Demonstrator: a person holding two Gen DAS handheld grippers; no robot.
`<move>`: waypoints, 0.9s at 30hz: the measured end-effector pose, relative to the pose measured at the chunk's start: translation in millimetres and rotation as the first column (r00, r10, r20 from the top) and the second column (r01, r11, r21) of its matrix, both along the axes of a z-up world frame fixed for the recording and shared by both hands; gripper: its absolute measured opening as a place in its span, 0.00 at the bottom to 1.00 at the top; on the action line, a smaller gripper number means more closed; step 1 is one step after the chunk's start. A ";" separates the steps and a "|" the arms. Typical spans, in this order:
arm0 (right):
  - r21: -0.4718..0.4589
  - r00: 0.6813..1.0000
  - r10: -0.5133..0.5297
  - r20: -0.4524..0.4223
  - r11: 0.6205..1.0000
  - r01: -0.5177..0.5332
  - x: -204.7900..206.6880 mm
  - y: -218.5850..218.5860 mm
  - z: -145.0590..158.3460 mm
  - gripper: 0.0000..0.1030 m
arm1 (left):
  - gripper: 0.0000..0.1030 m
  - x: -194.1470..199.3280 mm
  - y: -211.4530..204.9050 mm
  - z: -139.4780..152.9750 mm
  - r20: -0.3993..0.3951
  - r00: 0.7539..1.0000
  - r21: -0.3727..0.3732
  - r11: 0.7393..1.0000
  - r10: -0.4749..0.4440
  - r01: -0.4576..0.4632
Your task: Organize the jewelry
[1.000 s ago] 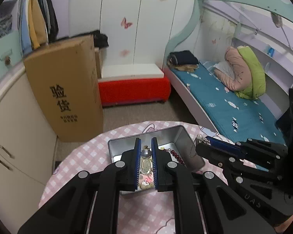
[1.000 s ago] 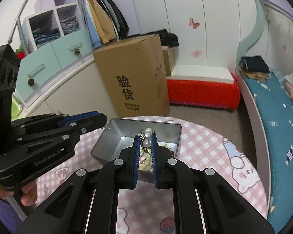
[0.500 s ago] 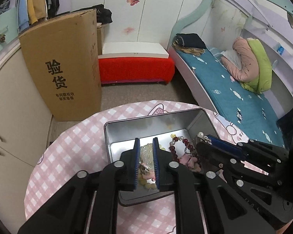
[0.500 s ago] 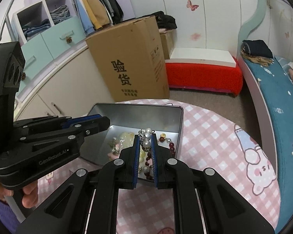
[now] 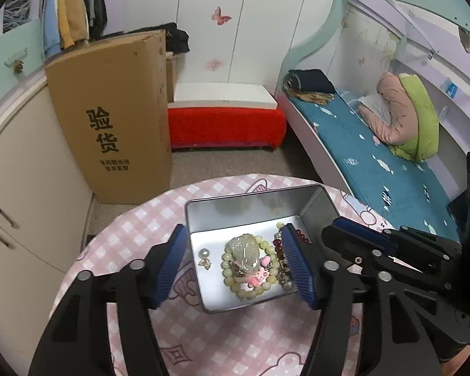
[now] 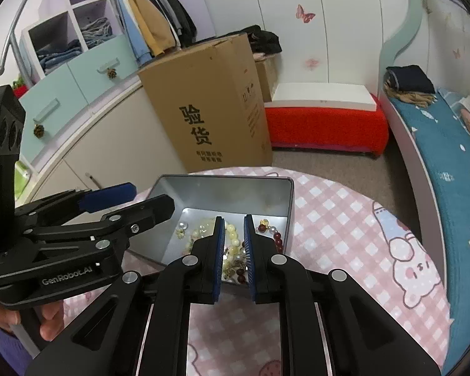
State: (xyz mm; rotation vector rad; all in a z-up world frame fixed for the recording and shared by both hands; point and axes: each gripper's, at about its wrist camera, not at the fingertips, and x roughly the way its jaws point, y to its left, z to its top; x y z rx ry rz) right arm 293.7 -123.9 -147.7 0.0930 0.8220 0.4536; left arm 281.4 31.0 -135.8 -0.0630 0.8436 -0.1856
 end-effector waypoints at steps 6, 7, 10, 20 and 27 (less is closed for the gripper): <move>-0.021 0.994 -0.057 0.088 0.998 0.059 -33.7 -9.2 27.0 0.52 | 0.76 -33.2 8.6 26.0 0.107 0.992 0.033 0.997 0.061 -0.065; -0.019 0.992 -0.066 0.106 0.997 0.068 -40.1 -11.2 31.8 0.55 | 0.76 -40.4 9.5 30.9 0.124 0.990 0.044 0.996 0.073 -0.079; -0.029 0.982 -0.080 0.170 0.996 0.086 -68.3 -14.8 52.3 0.57 | 0.80 -65.5 10.9 43.8 0.173 0.980 0.072 0.991 0.097 -0.110; -0.029 0.940 -0.106 0.324 0.992 0.122 -168.9 -15.7 101.0 0.76 | 0.93 -165.3 10.1 86.2 0.351 0.926 0.039 0.986 0.137 -0.161; -0.010 0.910 -0.118 0.399 0.991 0.133 -225.1 -15.1 126.2 0.78 | 0.93 -223.2 -3.4 110.8 0.462 0.875 0.085 0.975 0.143 -0.204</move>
